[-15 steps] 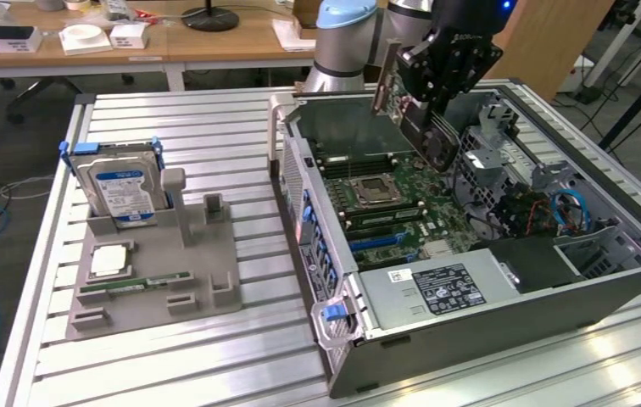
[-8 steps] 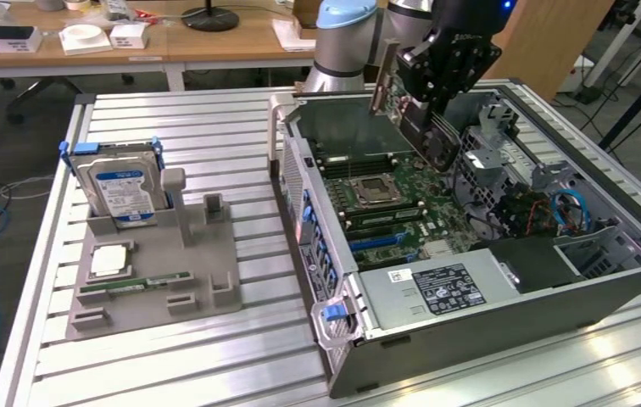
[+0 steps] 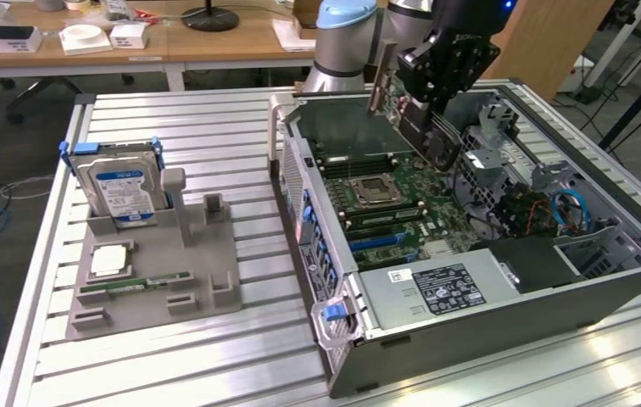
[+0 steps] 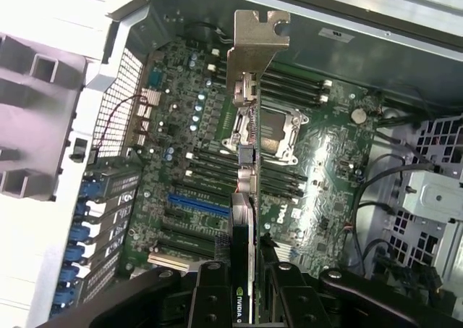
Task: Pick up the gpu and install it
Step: 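Insert the gpu into the slot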
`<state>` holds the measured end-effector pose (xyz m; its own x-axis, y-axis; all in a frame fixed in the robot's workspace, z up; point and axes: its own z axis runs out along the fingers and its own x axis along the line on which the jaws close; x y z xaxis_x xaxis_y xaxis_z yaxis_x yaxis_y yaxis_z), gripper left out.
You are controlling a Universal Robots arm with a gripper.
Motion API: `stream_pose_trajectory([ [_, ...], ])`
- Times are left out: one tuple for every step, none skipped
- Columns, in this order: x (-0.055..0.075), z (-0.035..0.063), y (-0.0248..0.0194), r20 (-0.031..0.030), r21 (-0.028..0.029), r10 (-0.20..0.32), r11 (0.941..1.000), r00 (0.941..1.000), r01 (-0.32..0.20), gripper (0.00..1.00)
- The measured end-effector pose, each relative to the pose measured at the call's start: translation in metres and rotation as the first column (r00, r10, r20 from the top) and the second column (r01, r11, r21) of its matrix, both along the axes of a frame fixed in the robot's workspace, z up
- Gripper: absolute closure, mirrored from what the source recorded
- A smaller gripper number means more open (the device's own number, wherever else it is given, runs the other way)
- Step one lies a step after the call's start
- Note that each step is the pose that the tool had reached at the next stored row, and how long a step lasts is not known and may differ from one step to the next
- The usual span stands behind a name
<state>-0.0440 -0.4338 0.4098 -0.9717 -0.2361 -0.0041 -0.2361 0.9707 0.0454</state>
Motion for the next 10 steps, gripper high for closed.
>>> stream_pose_trajectory([
  [0.0000, 0.0000, 0.0000, 0.0000, 0.0000, 0.006, 1.0000, 1.0000, -0.006, 0.74],
  [0.0000, 0.0000, 0.0000, 0.0000, 0.0000, 0.012, 0.9999, 0.9999, -0.012, 0.74],
  [0.0000, 0.0000, 0.0000, 0.0000, 0.0000, 0.018, 0.9998, 0.9998, -0.018, 0.74],
  [0.0000, 0.0000, 0.0000, 0.0000, 0.0000, 0.024, 0.9997, 0.9997, -0.024, 0.74],
  [0.0000, 0.0000, 0.0000, 0.0000, 0.0000, 0.030, 0.9996, 0.9996, -0.030, 0.74],
  [0.0000, 0.0000, 0.0000, 0.0000, 0.0000, 0.036, 0.9994, 0.9994, -0.036, 0.74],
  [0.0000, 0.0000, 0.0000, 0.0000, 0.0000, 0.042, 0.9991, 0.9991, -0.042, 0.74],
  [0.0000, 0.0000, 0.0000, 0.0000, 0.0000, 0.047, 0.9989, 0.9989, -0.047, 0.74],
  [0.0000, 0.0000, 0.0000, 0.0000, 0.0000, 0.053, 0.9986, 0.9986, -0.053, 0.74],
  [0.0000, 0.0000, 0.0000, 0.0000, 0.0000, 0.058, 0.9983, 0.9983, -0.058, 0.74],
])
